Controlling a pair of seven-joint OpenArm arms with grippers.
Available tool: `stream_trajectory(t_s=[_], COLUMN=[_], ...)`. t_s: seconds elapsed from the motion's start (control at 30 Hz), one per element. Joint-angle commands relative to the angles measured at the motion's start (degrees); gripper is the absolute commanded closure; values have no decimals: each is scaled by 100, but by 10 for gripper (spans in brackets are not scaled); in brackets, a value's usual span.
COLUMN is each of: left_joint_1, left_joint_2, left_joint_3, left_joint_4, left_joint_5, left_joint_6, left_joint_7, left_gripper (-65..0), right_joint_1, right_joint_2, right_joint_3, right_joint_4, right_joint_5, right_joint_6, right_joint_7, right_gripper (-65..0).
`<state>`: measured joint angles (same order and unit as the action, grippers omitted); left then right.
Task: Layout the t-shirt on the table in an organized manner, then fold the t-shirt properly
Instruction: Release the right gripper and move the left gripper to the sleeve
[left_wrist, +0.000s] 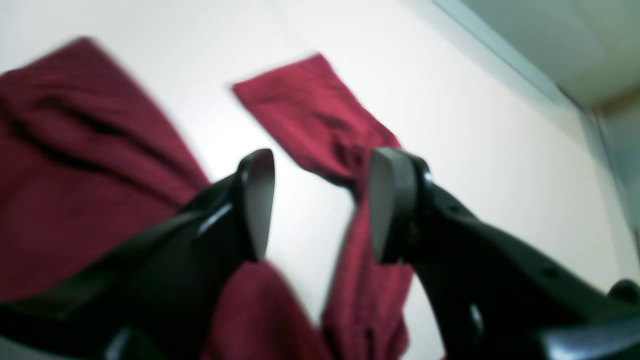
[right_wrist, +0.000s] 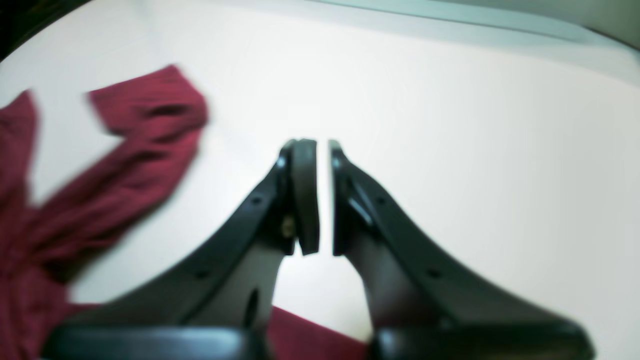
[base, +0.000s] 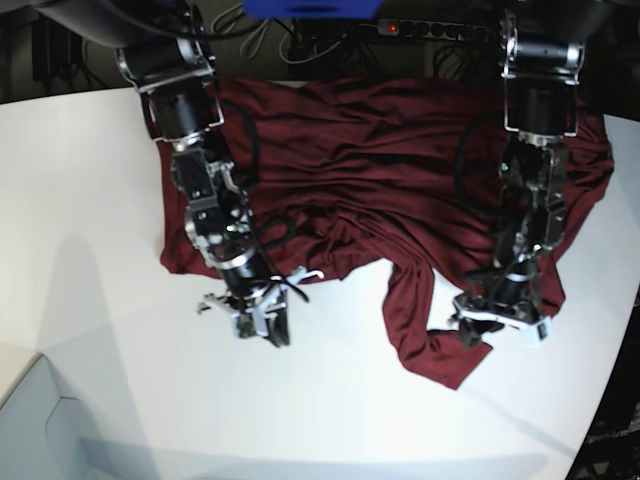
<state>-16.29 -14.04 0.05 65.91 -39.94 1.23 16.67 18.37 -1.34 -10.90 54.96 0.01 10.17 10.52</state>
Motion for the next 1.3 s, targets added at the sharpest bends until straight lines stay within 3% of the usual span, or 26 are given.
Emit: stream_trajectory(t_s=[0.0,0.13,0.37,0.57,0.67,0.87,1.27], left_joint_1=[-265,-617,-1206,-1417,-1531,-1689,-1496], left_joint_2=[11,398,1031,1092,1092,1092,1039], left_joint_3=[157,456,438,447,465,474,430], left_joint_4=[7,-477,-1725,-2674,-3149,-3413,-2059], left_joint_5=[87,737,1968,2047,2038,2012,1968], left_joint_6=[-49,-49,-49,-49,-49,-49,-49], left_joint_7=[-141,-141,-203,-1170,-1346,-1346,-1302], left_gripper=[-298,-298,-298,-298,-298,-291,0], right_joint_1=[66,-171,-593,-954,-1033,-1094,-1103], right_joint_2=[-11,139,332,482,675,710,701], right_joint_3=[127,690,1068,1191,1199,1199,1199], right_joint_4=[100,363,988,1295,1295,1295,1269], right_joint_5=[21,12,12,21,30,30,30], right_joint_6=[-20,-20,-20,-20,-20,-20,-20], right_joint_7=[174,60,-538,-573,-573,-573,-573], right_gripper=[-103,-171,-177,-177,-177,-177,-177])
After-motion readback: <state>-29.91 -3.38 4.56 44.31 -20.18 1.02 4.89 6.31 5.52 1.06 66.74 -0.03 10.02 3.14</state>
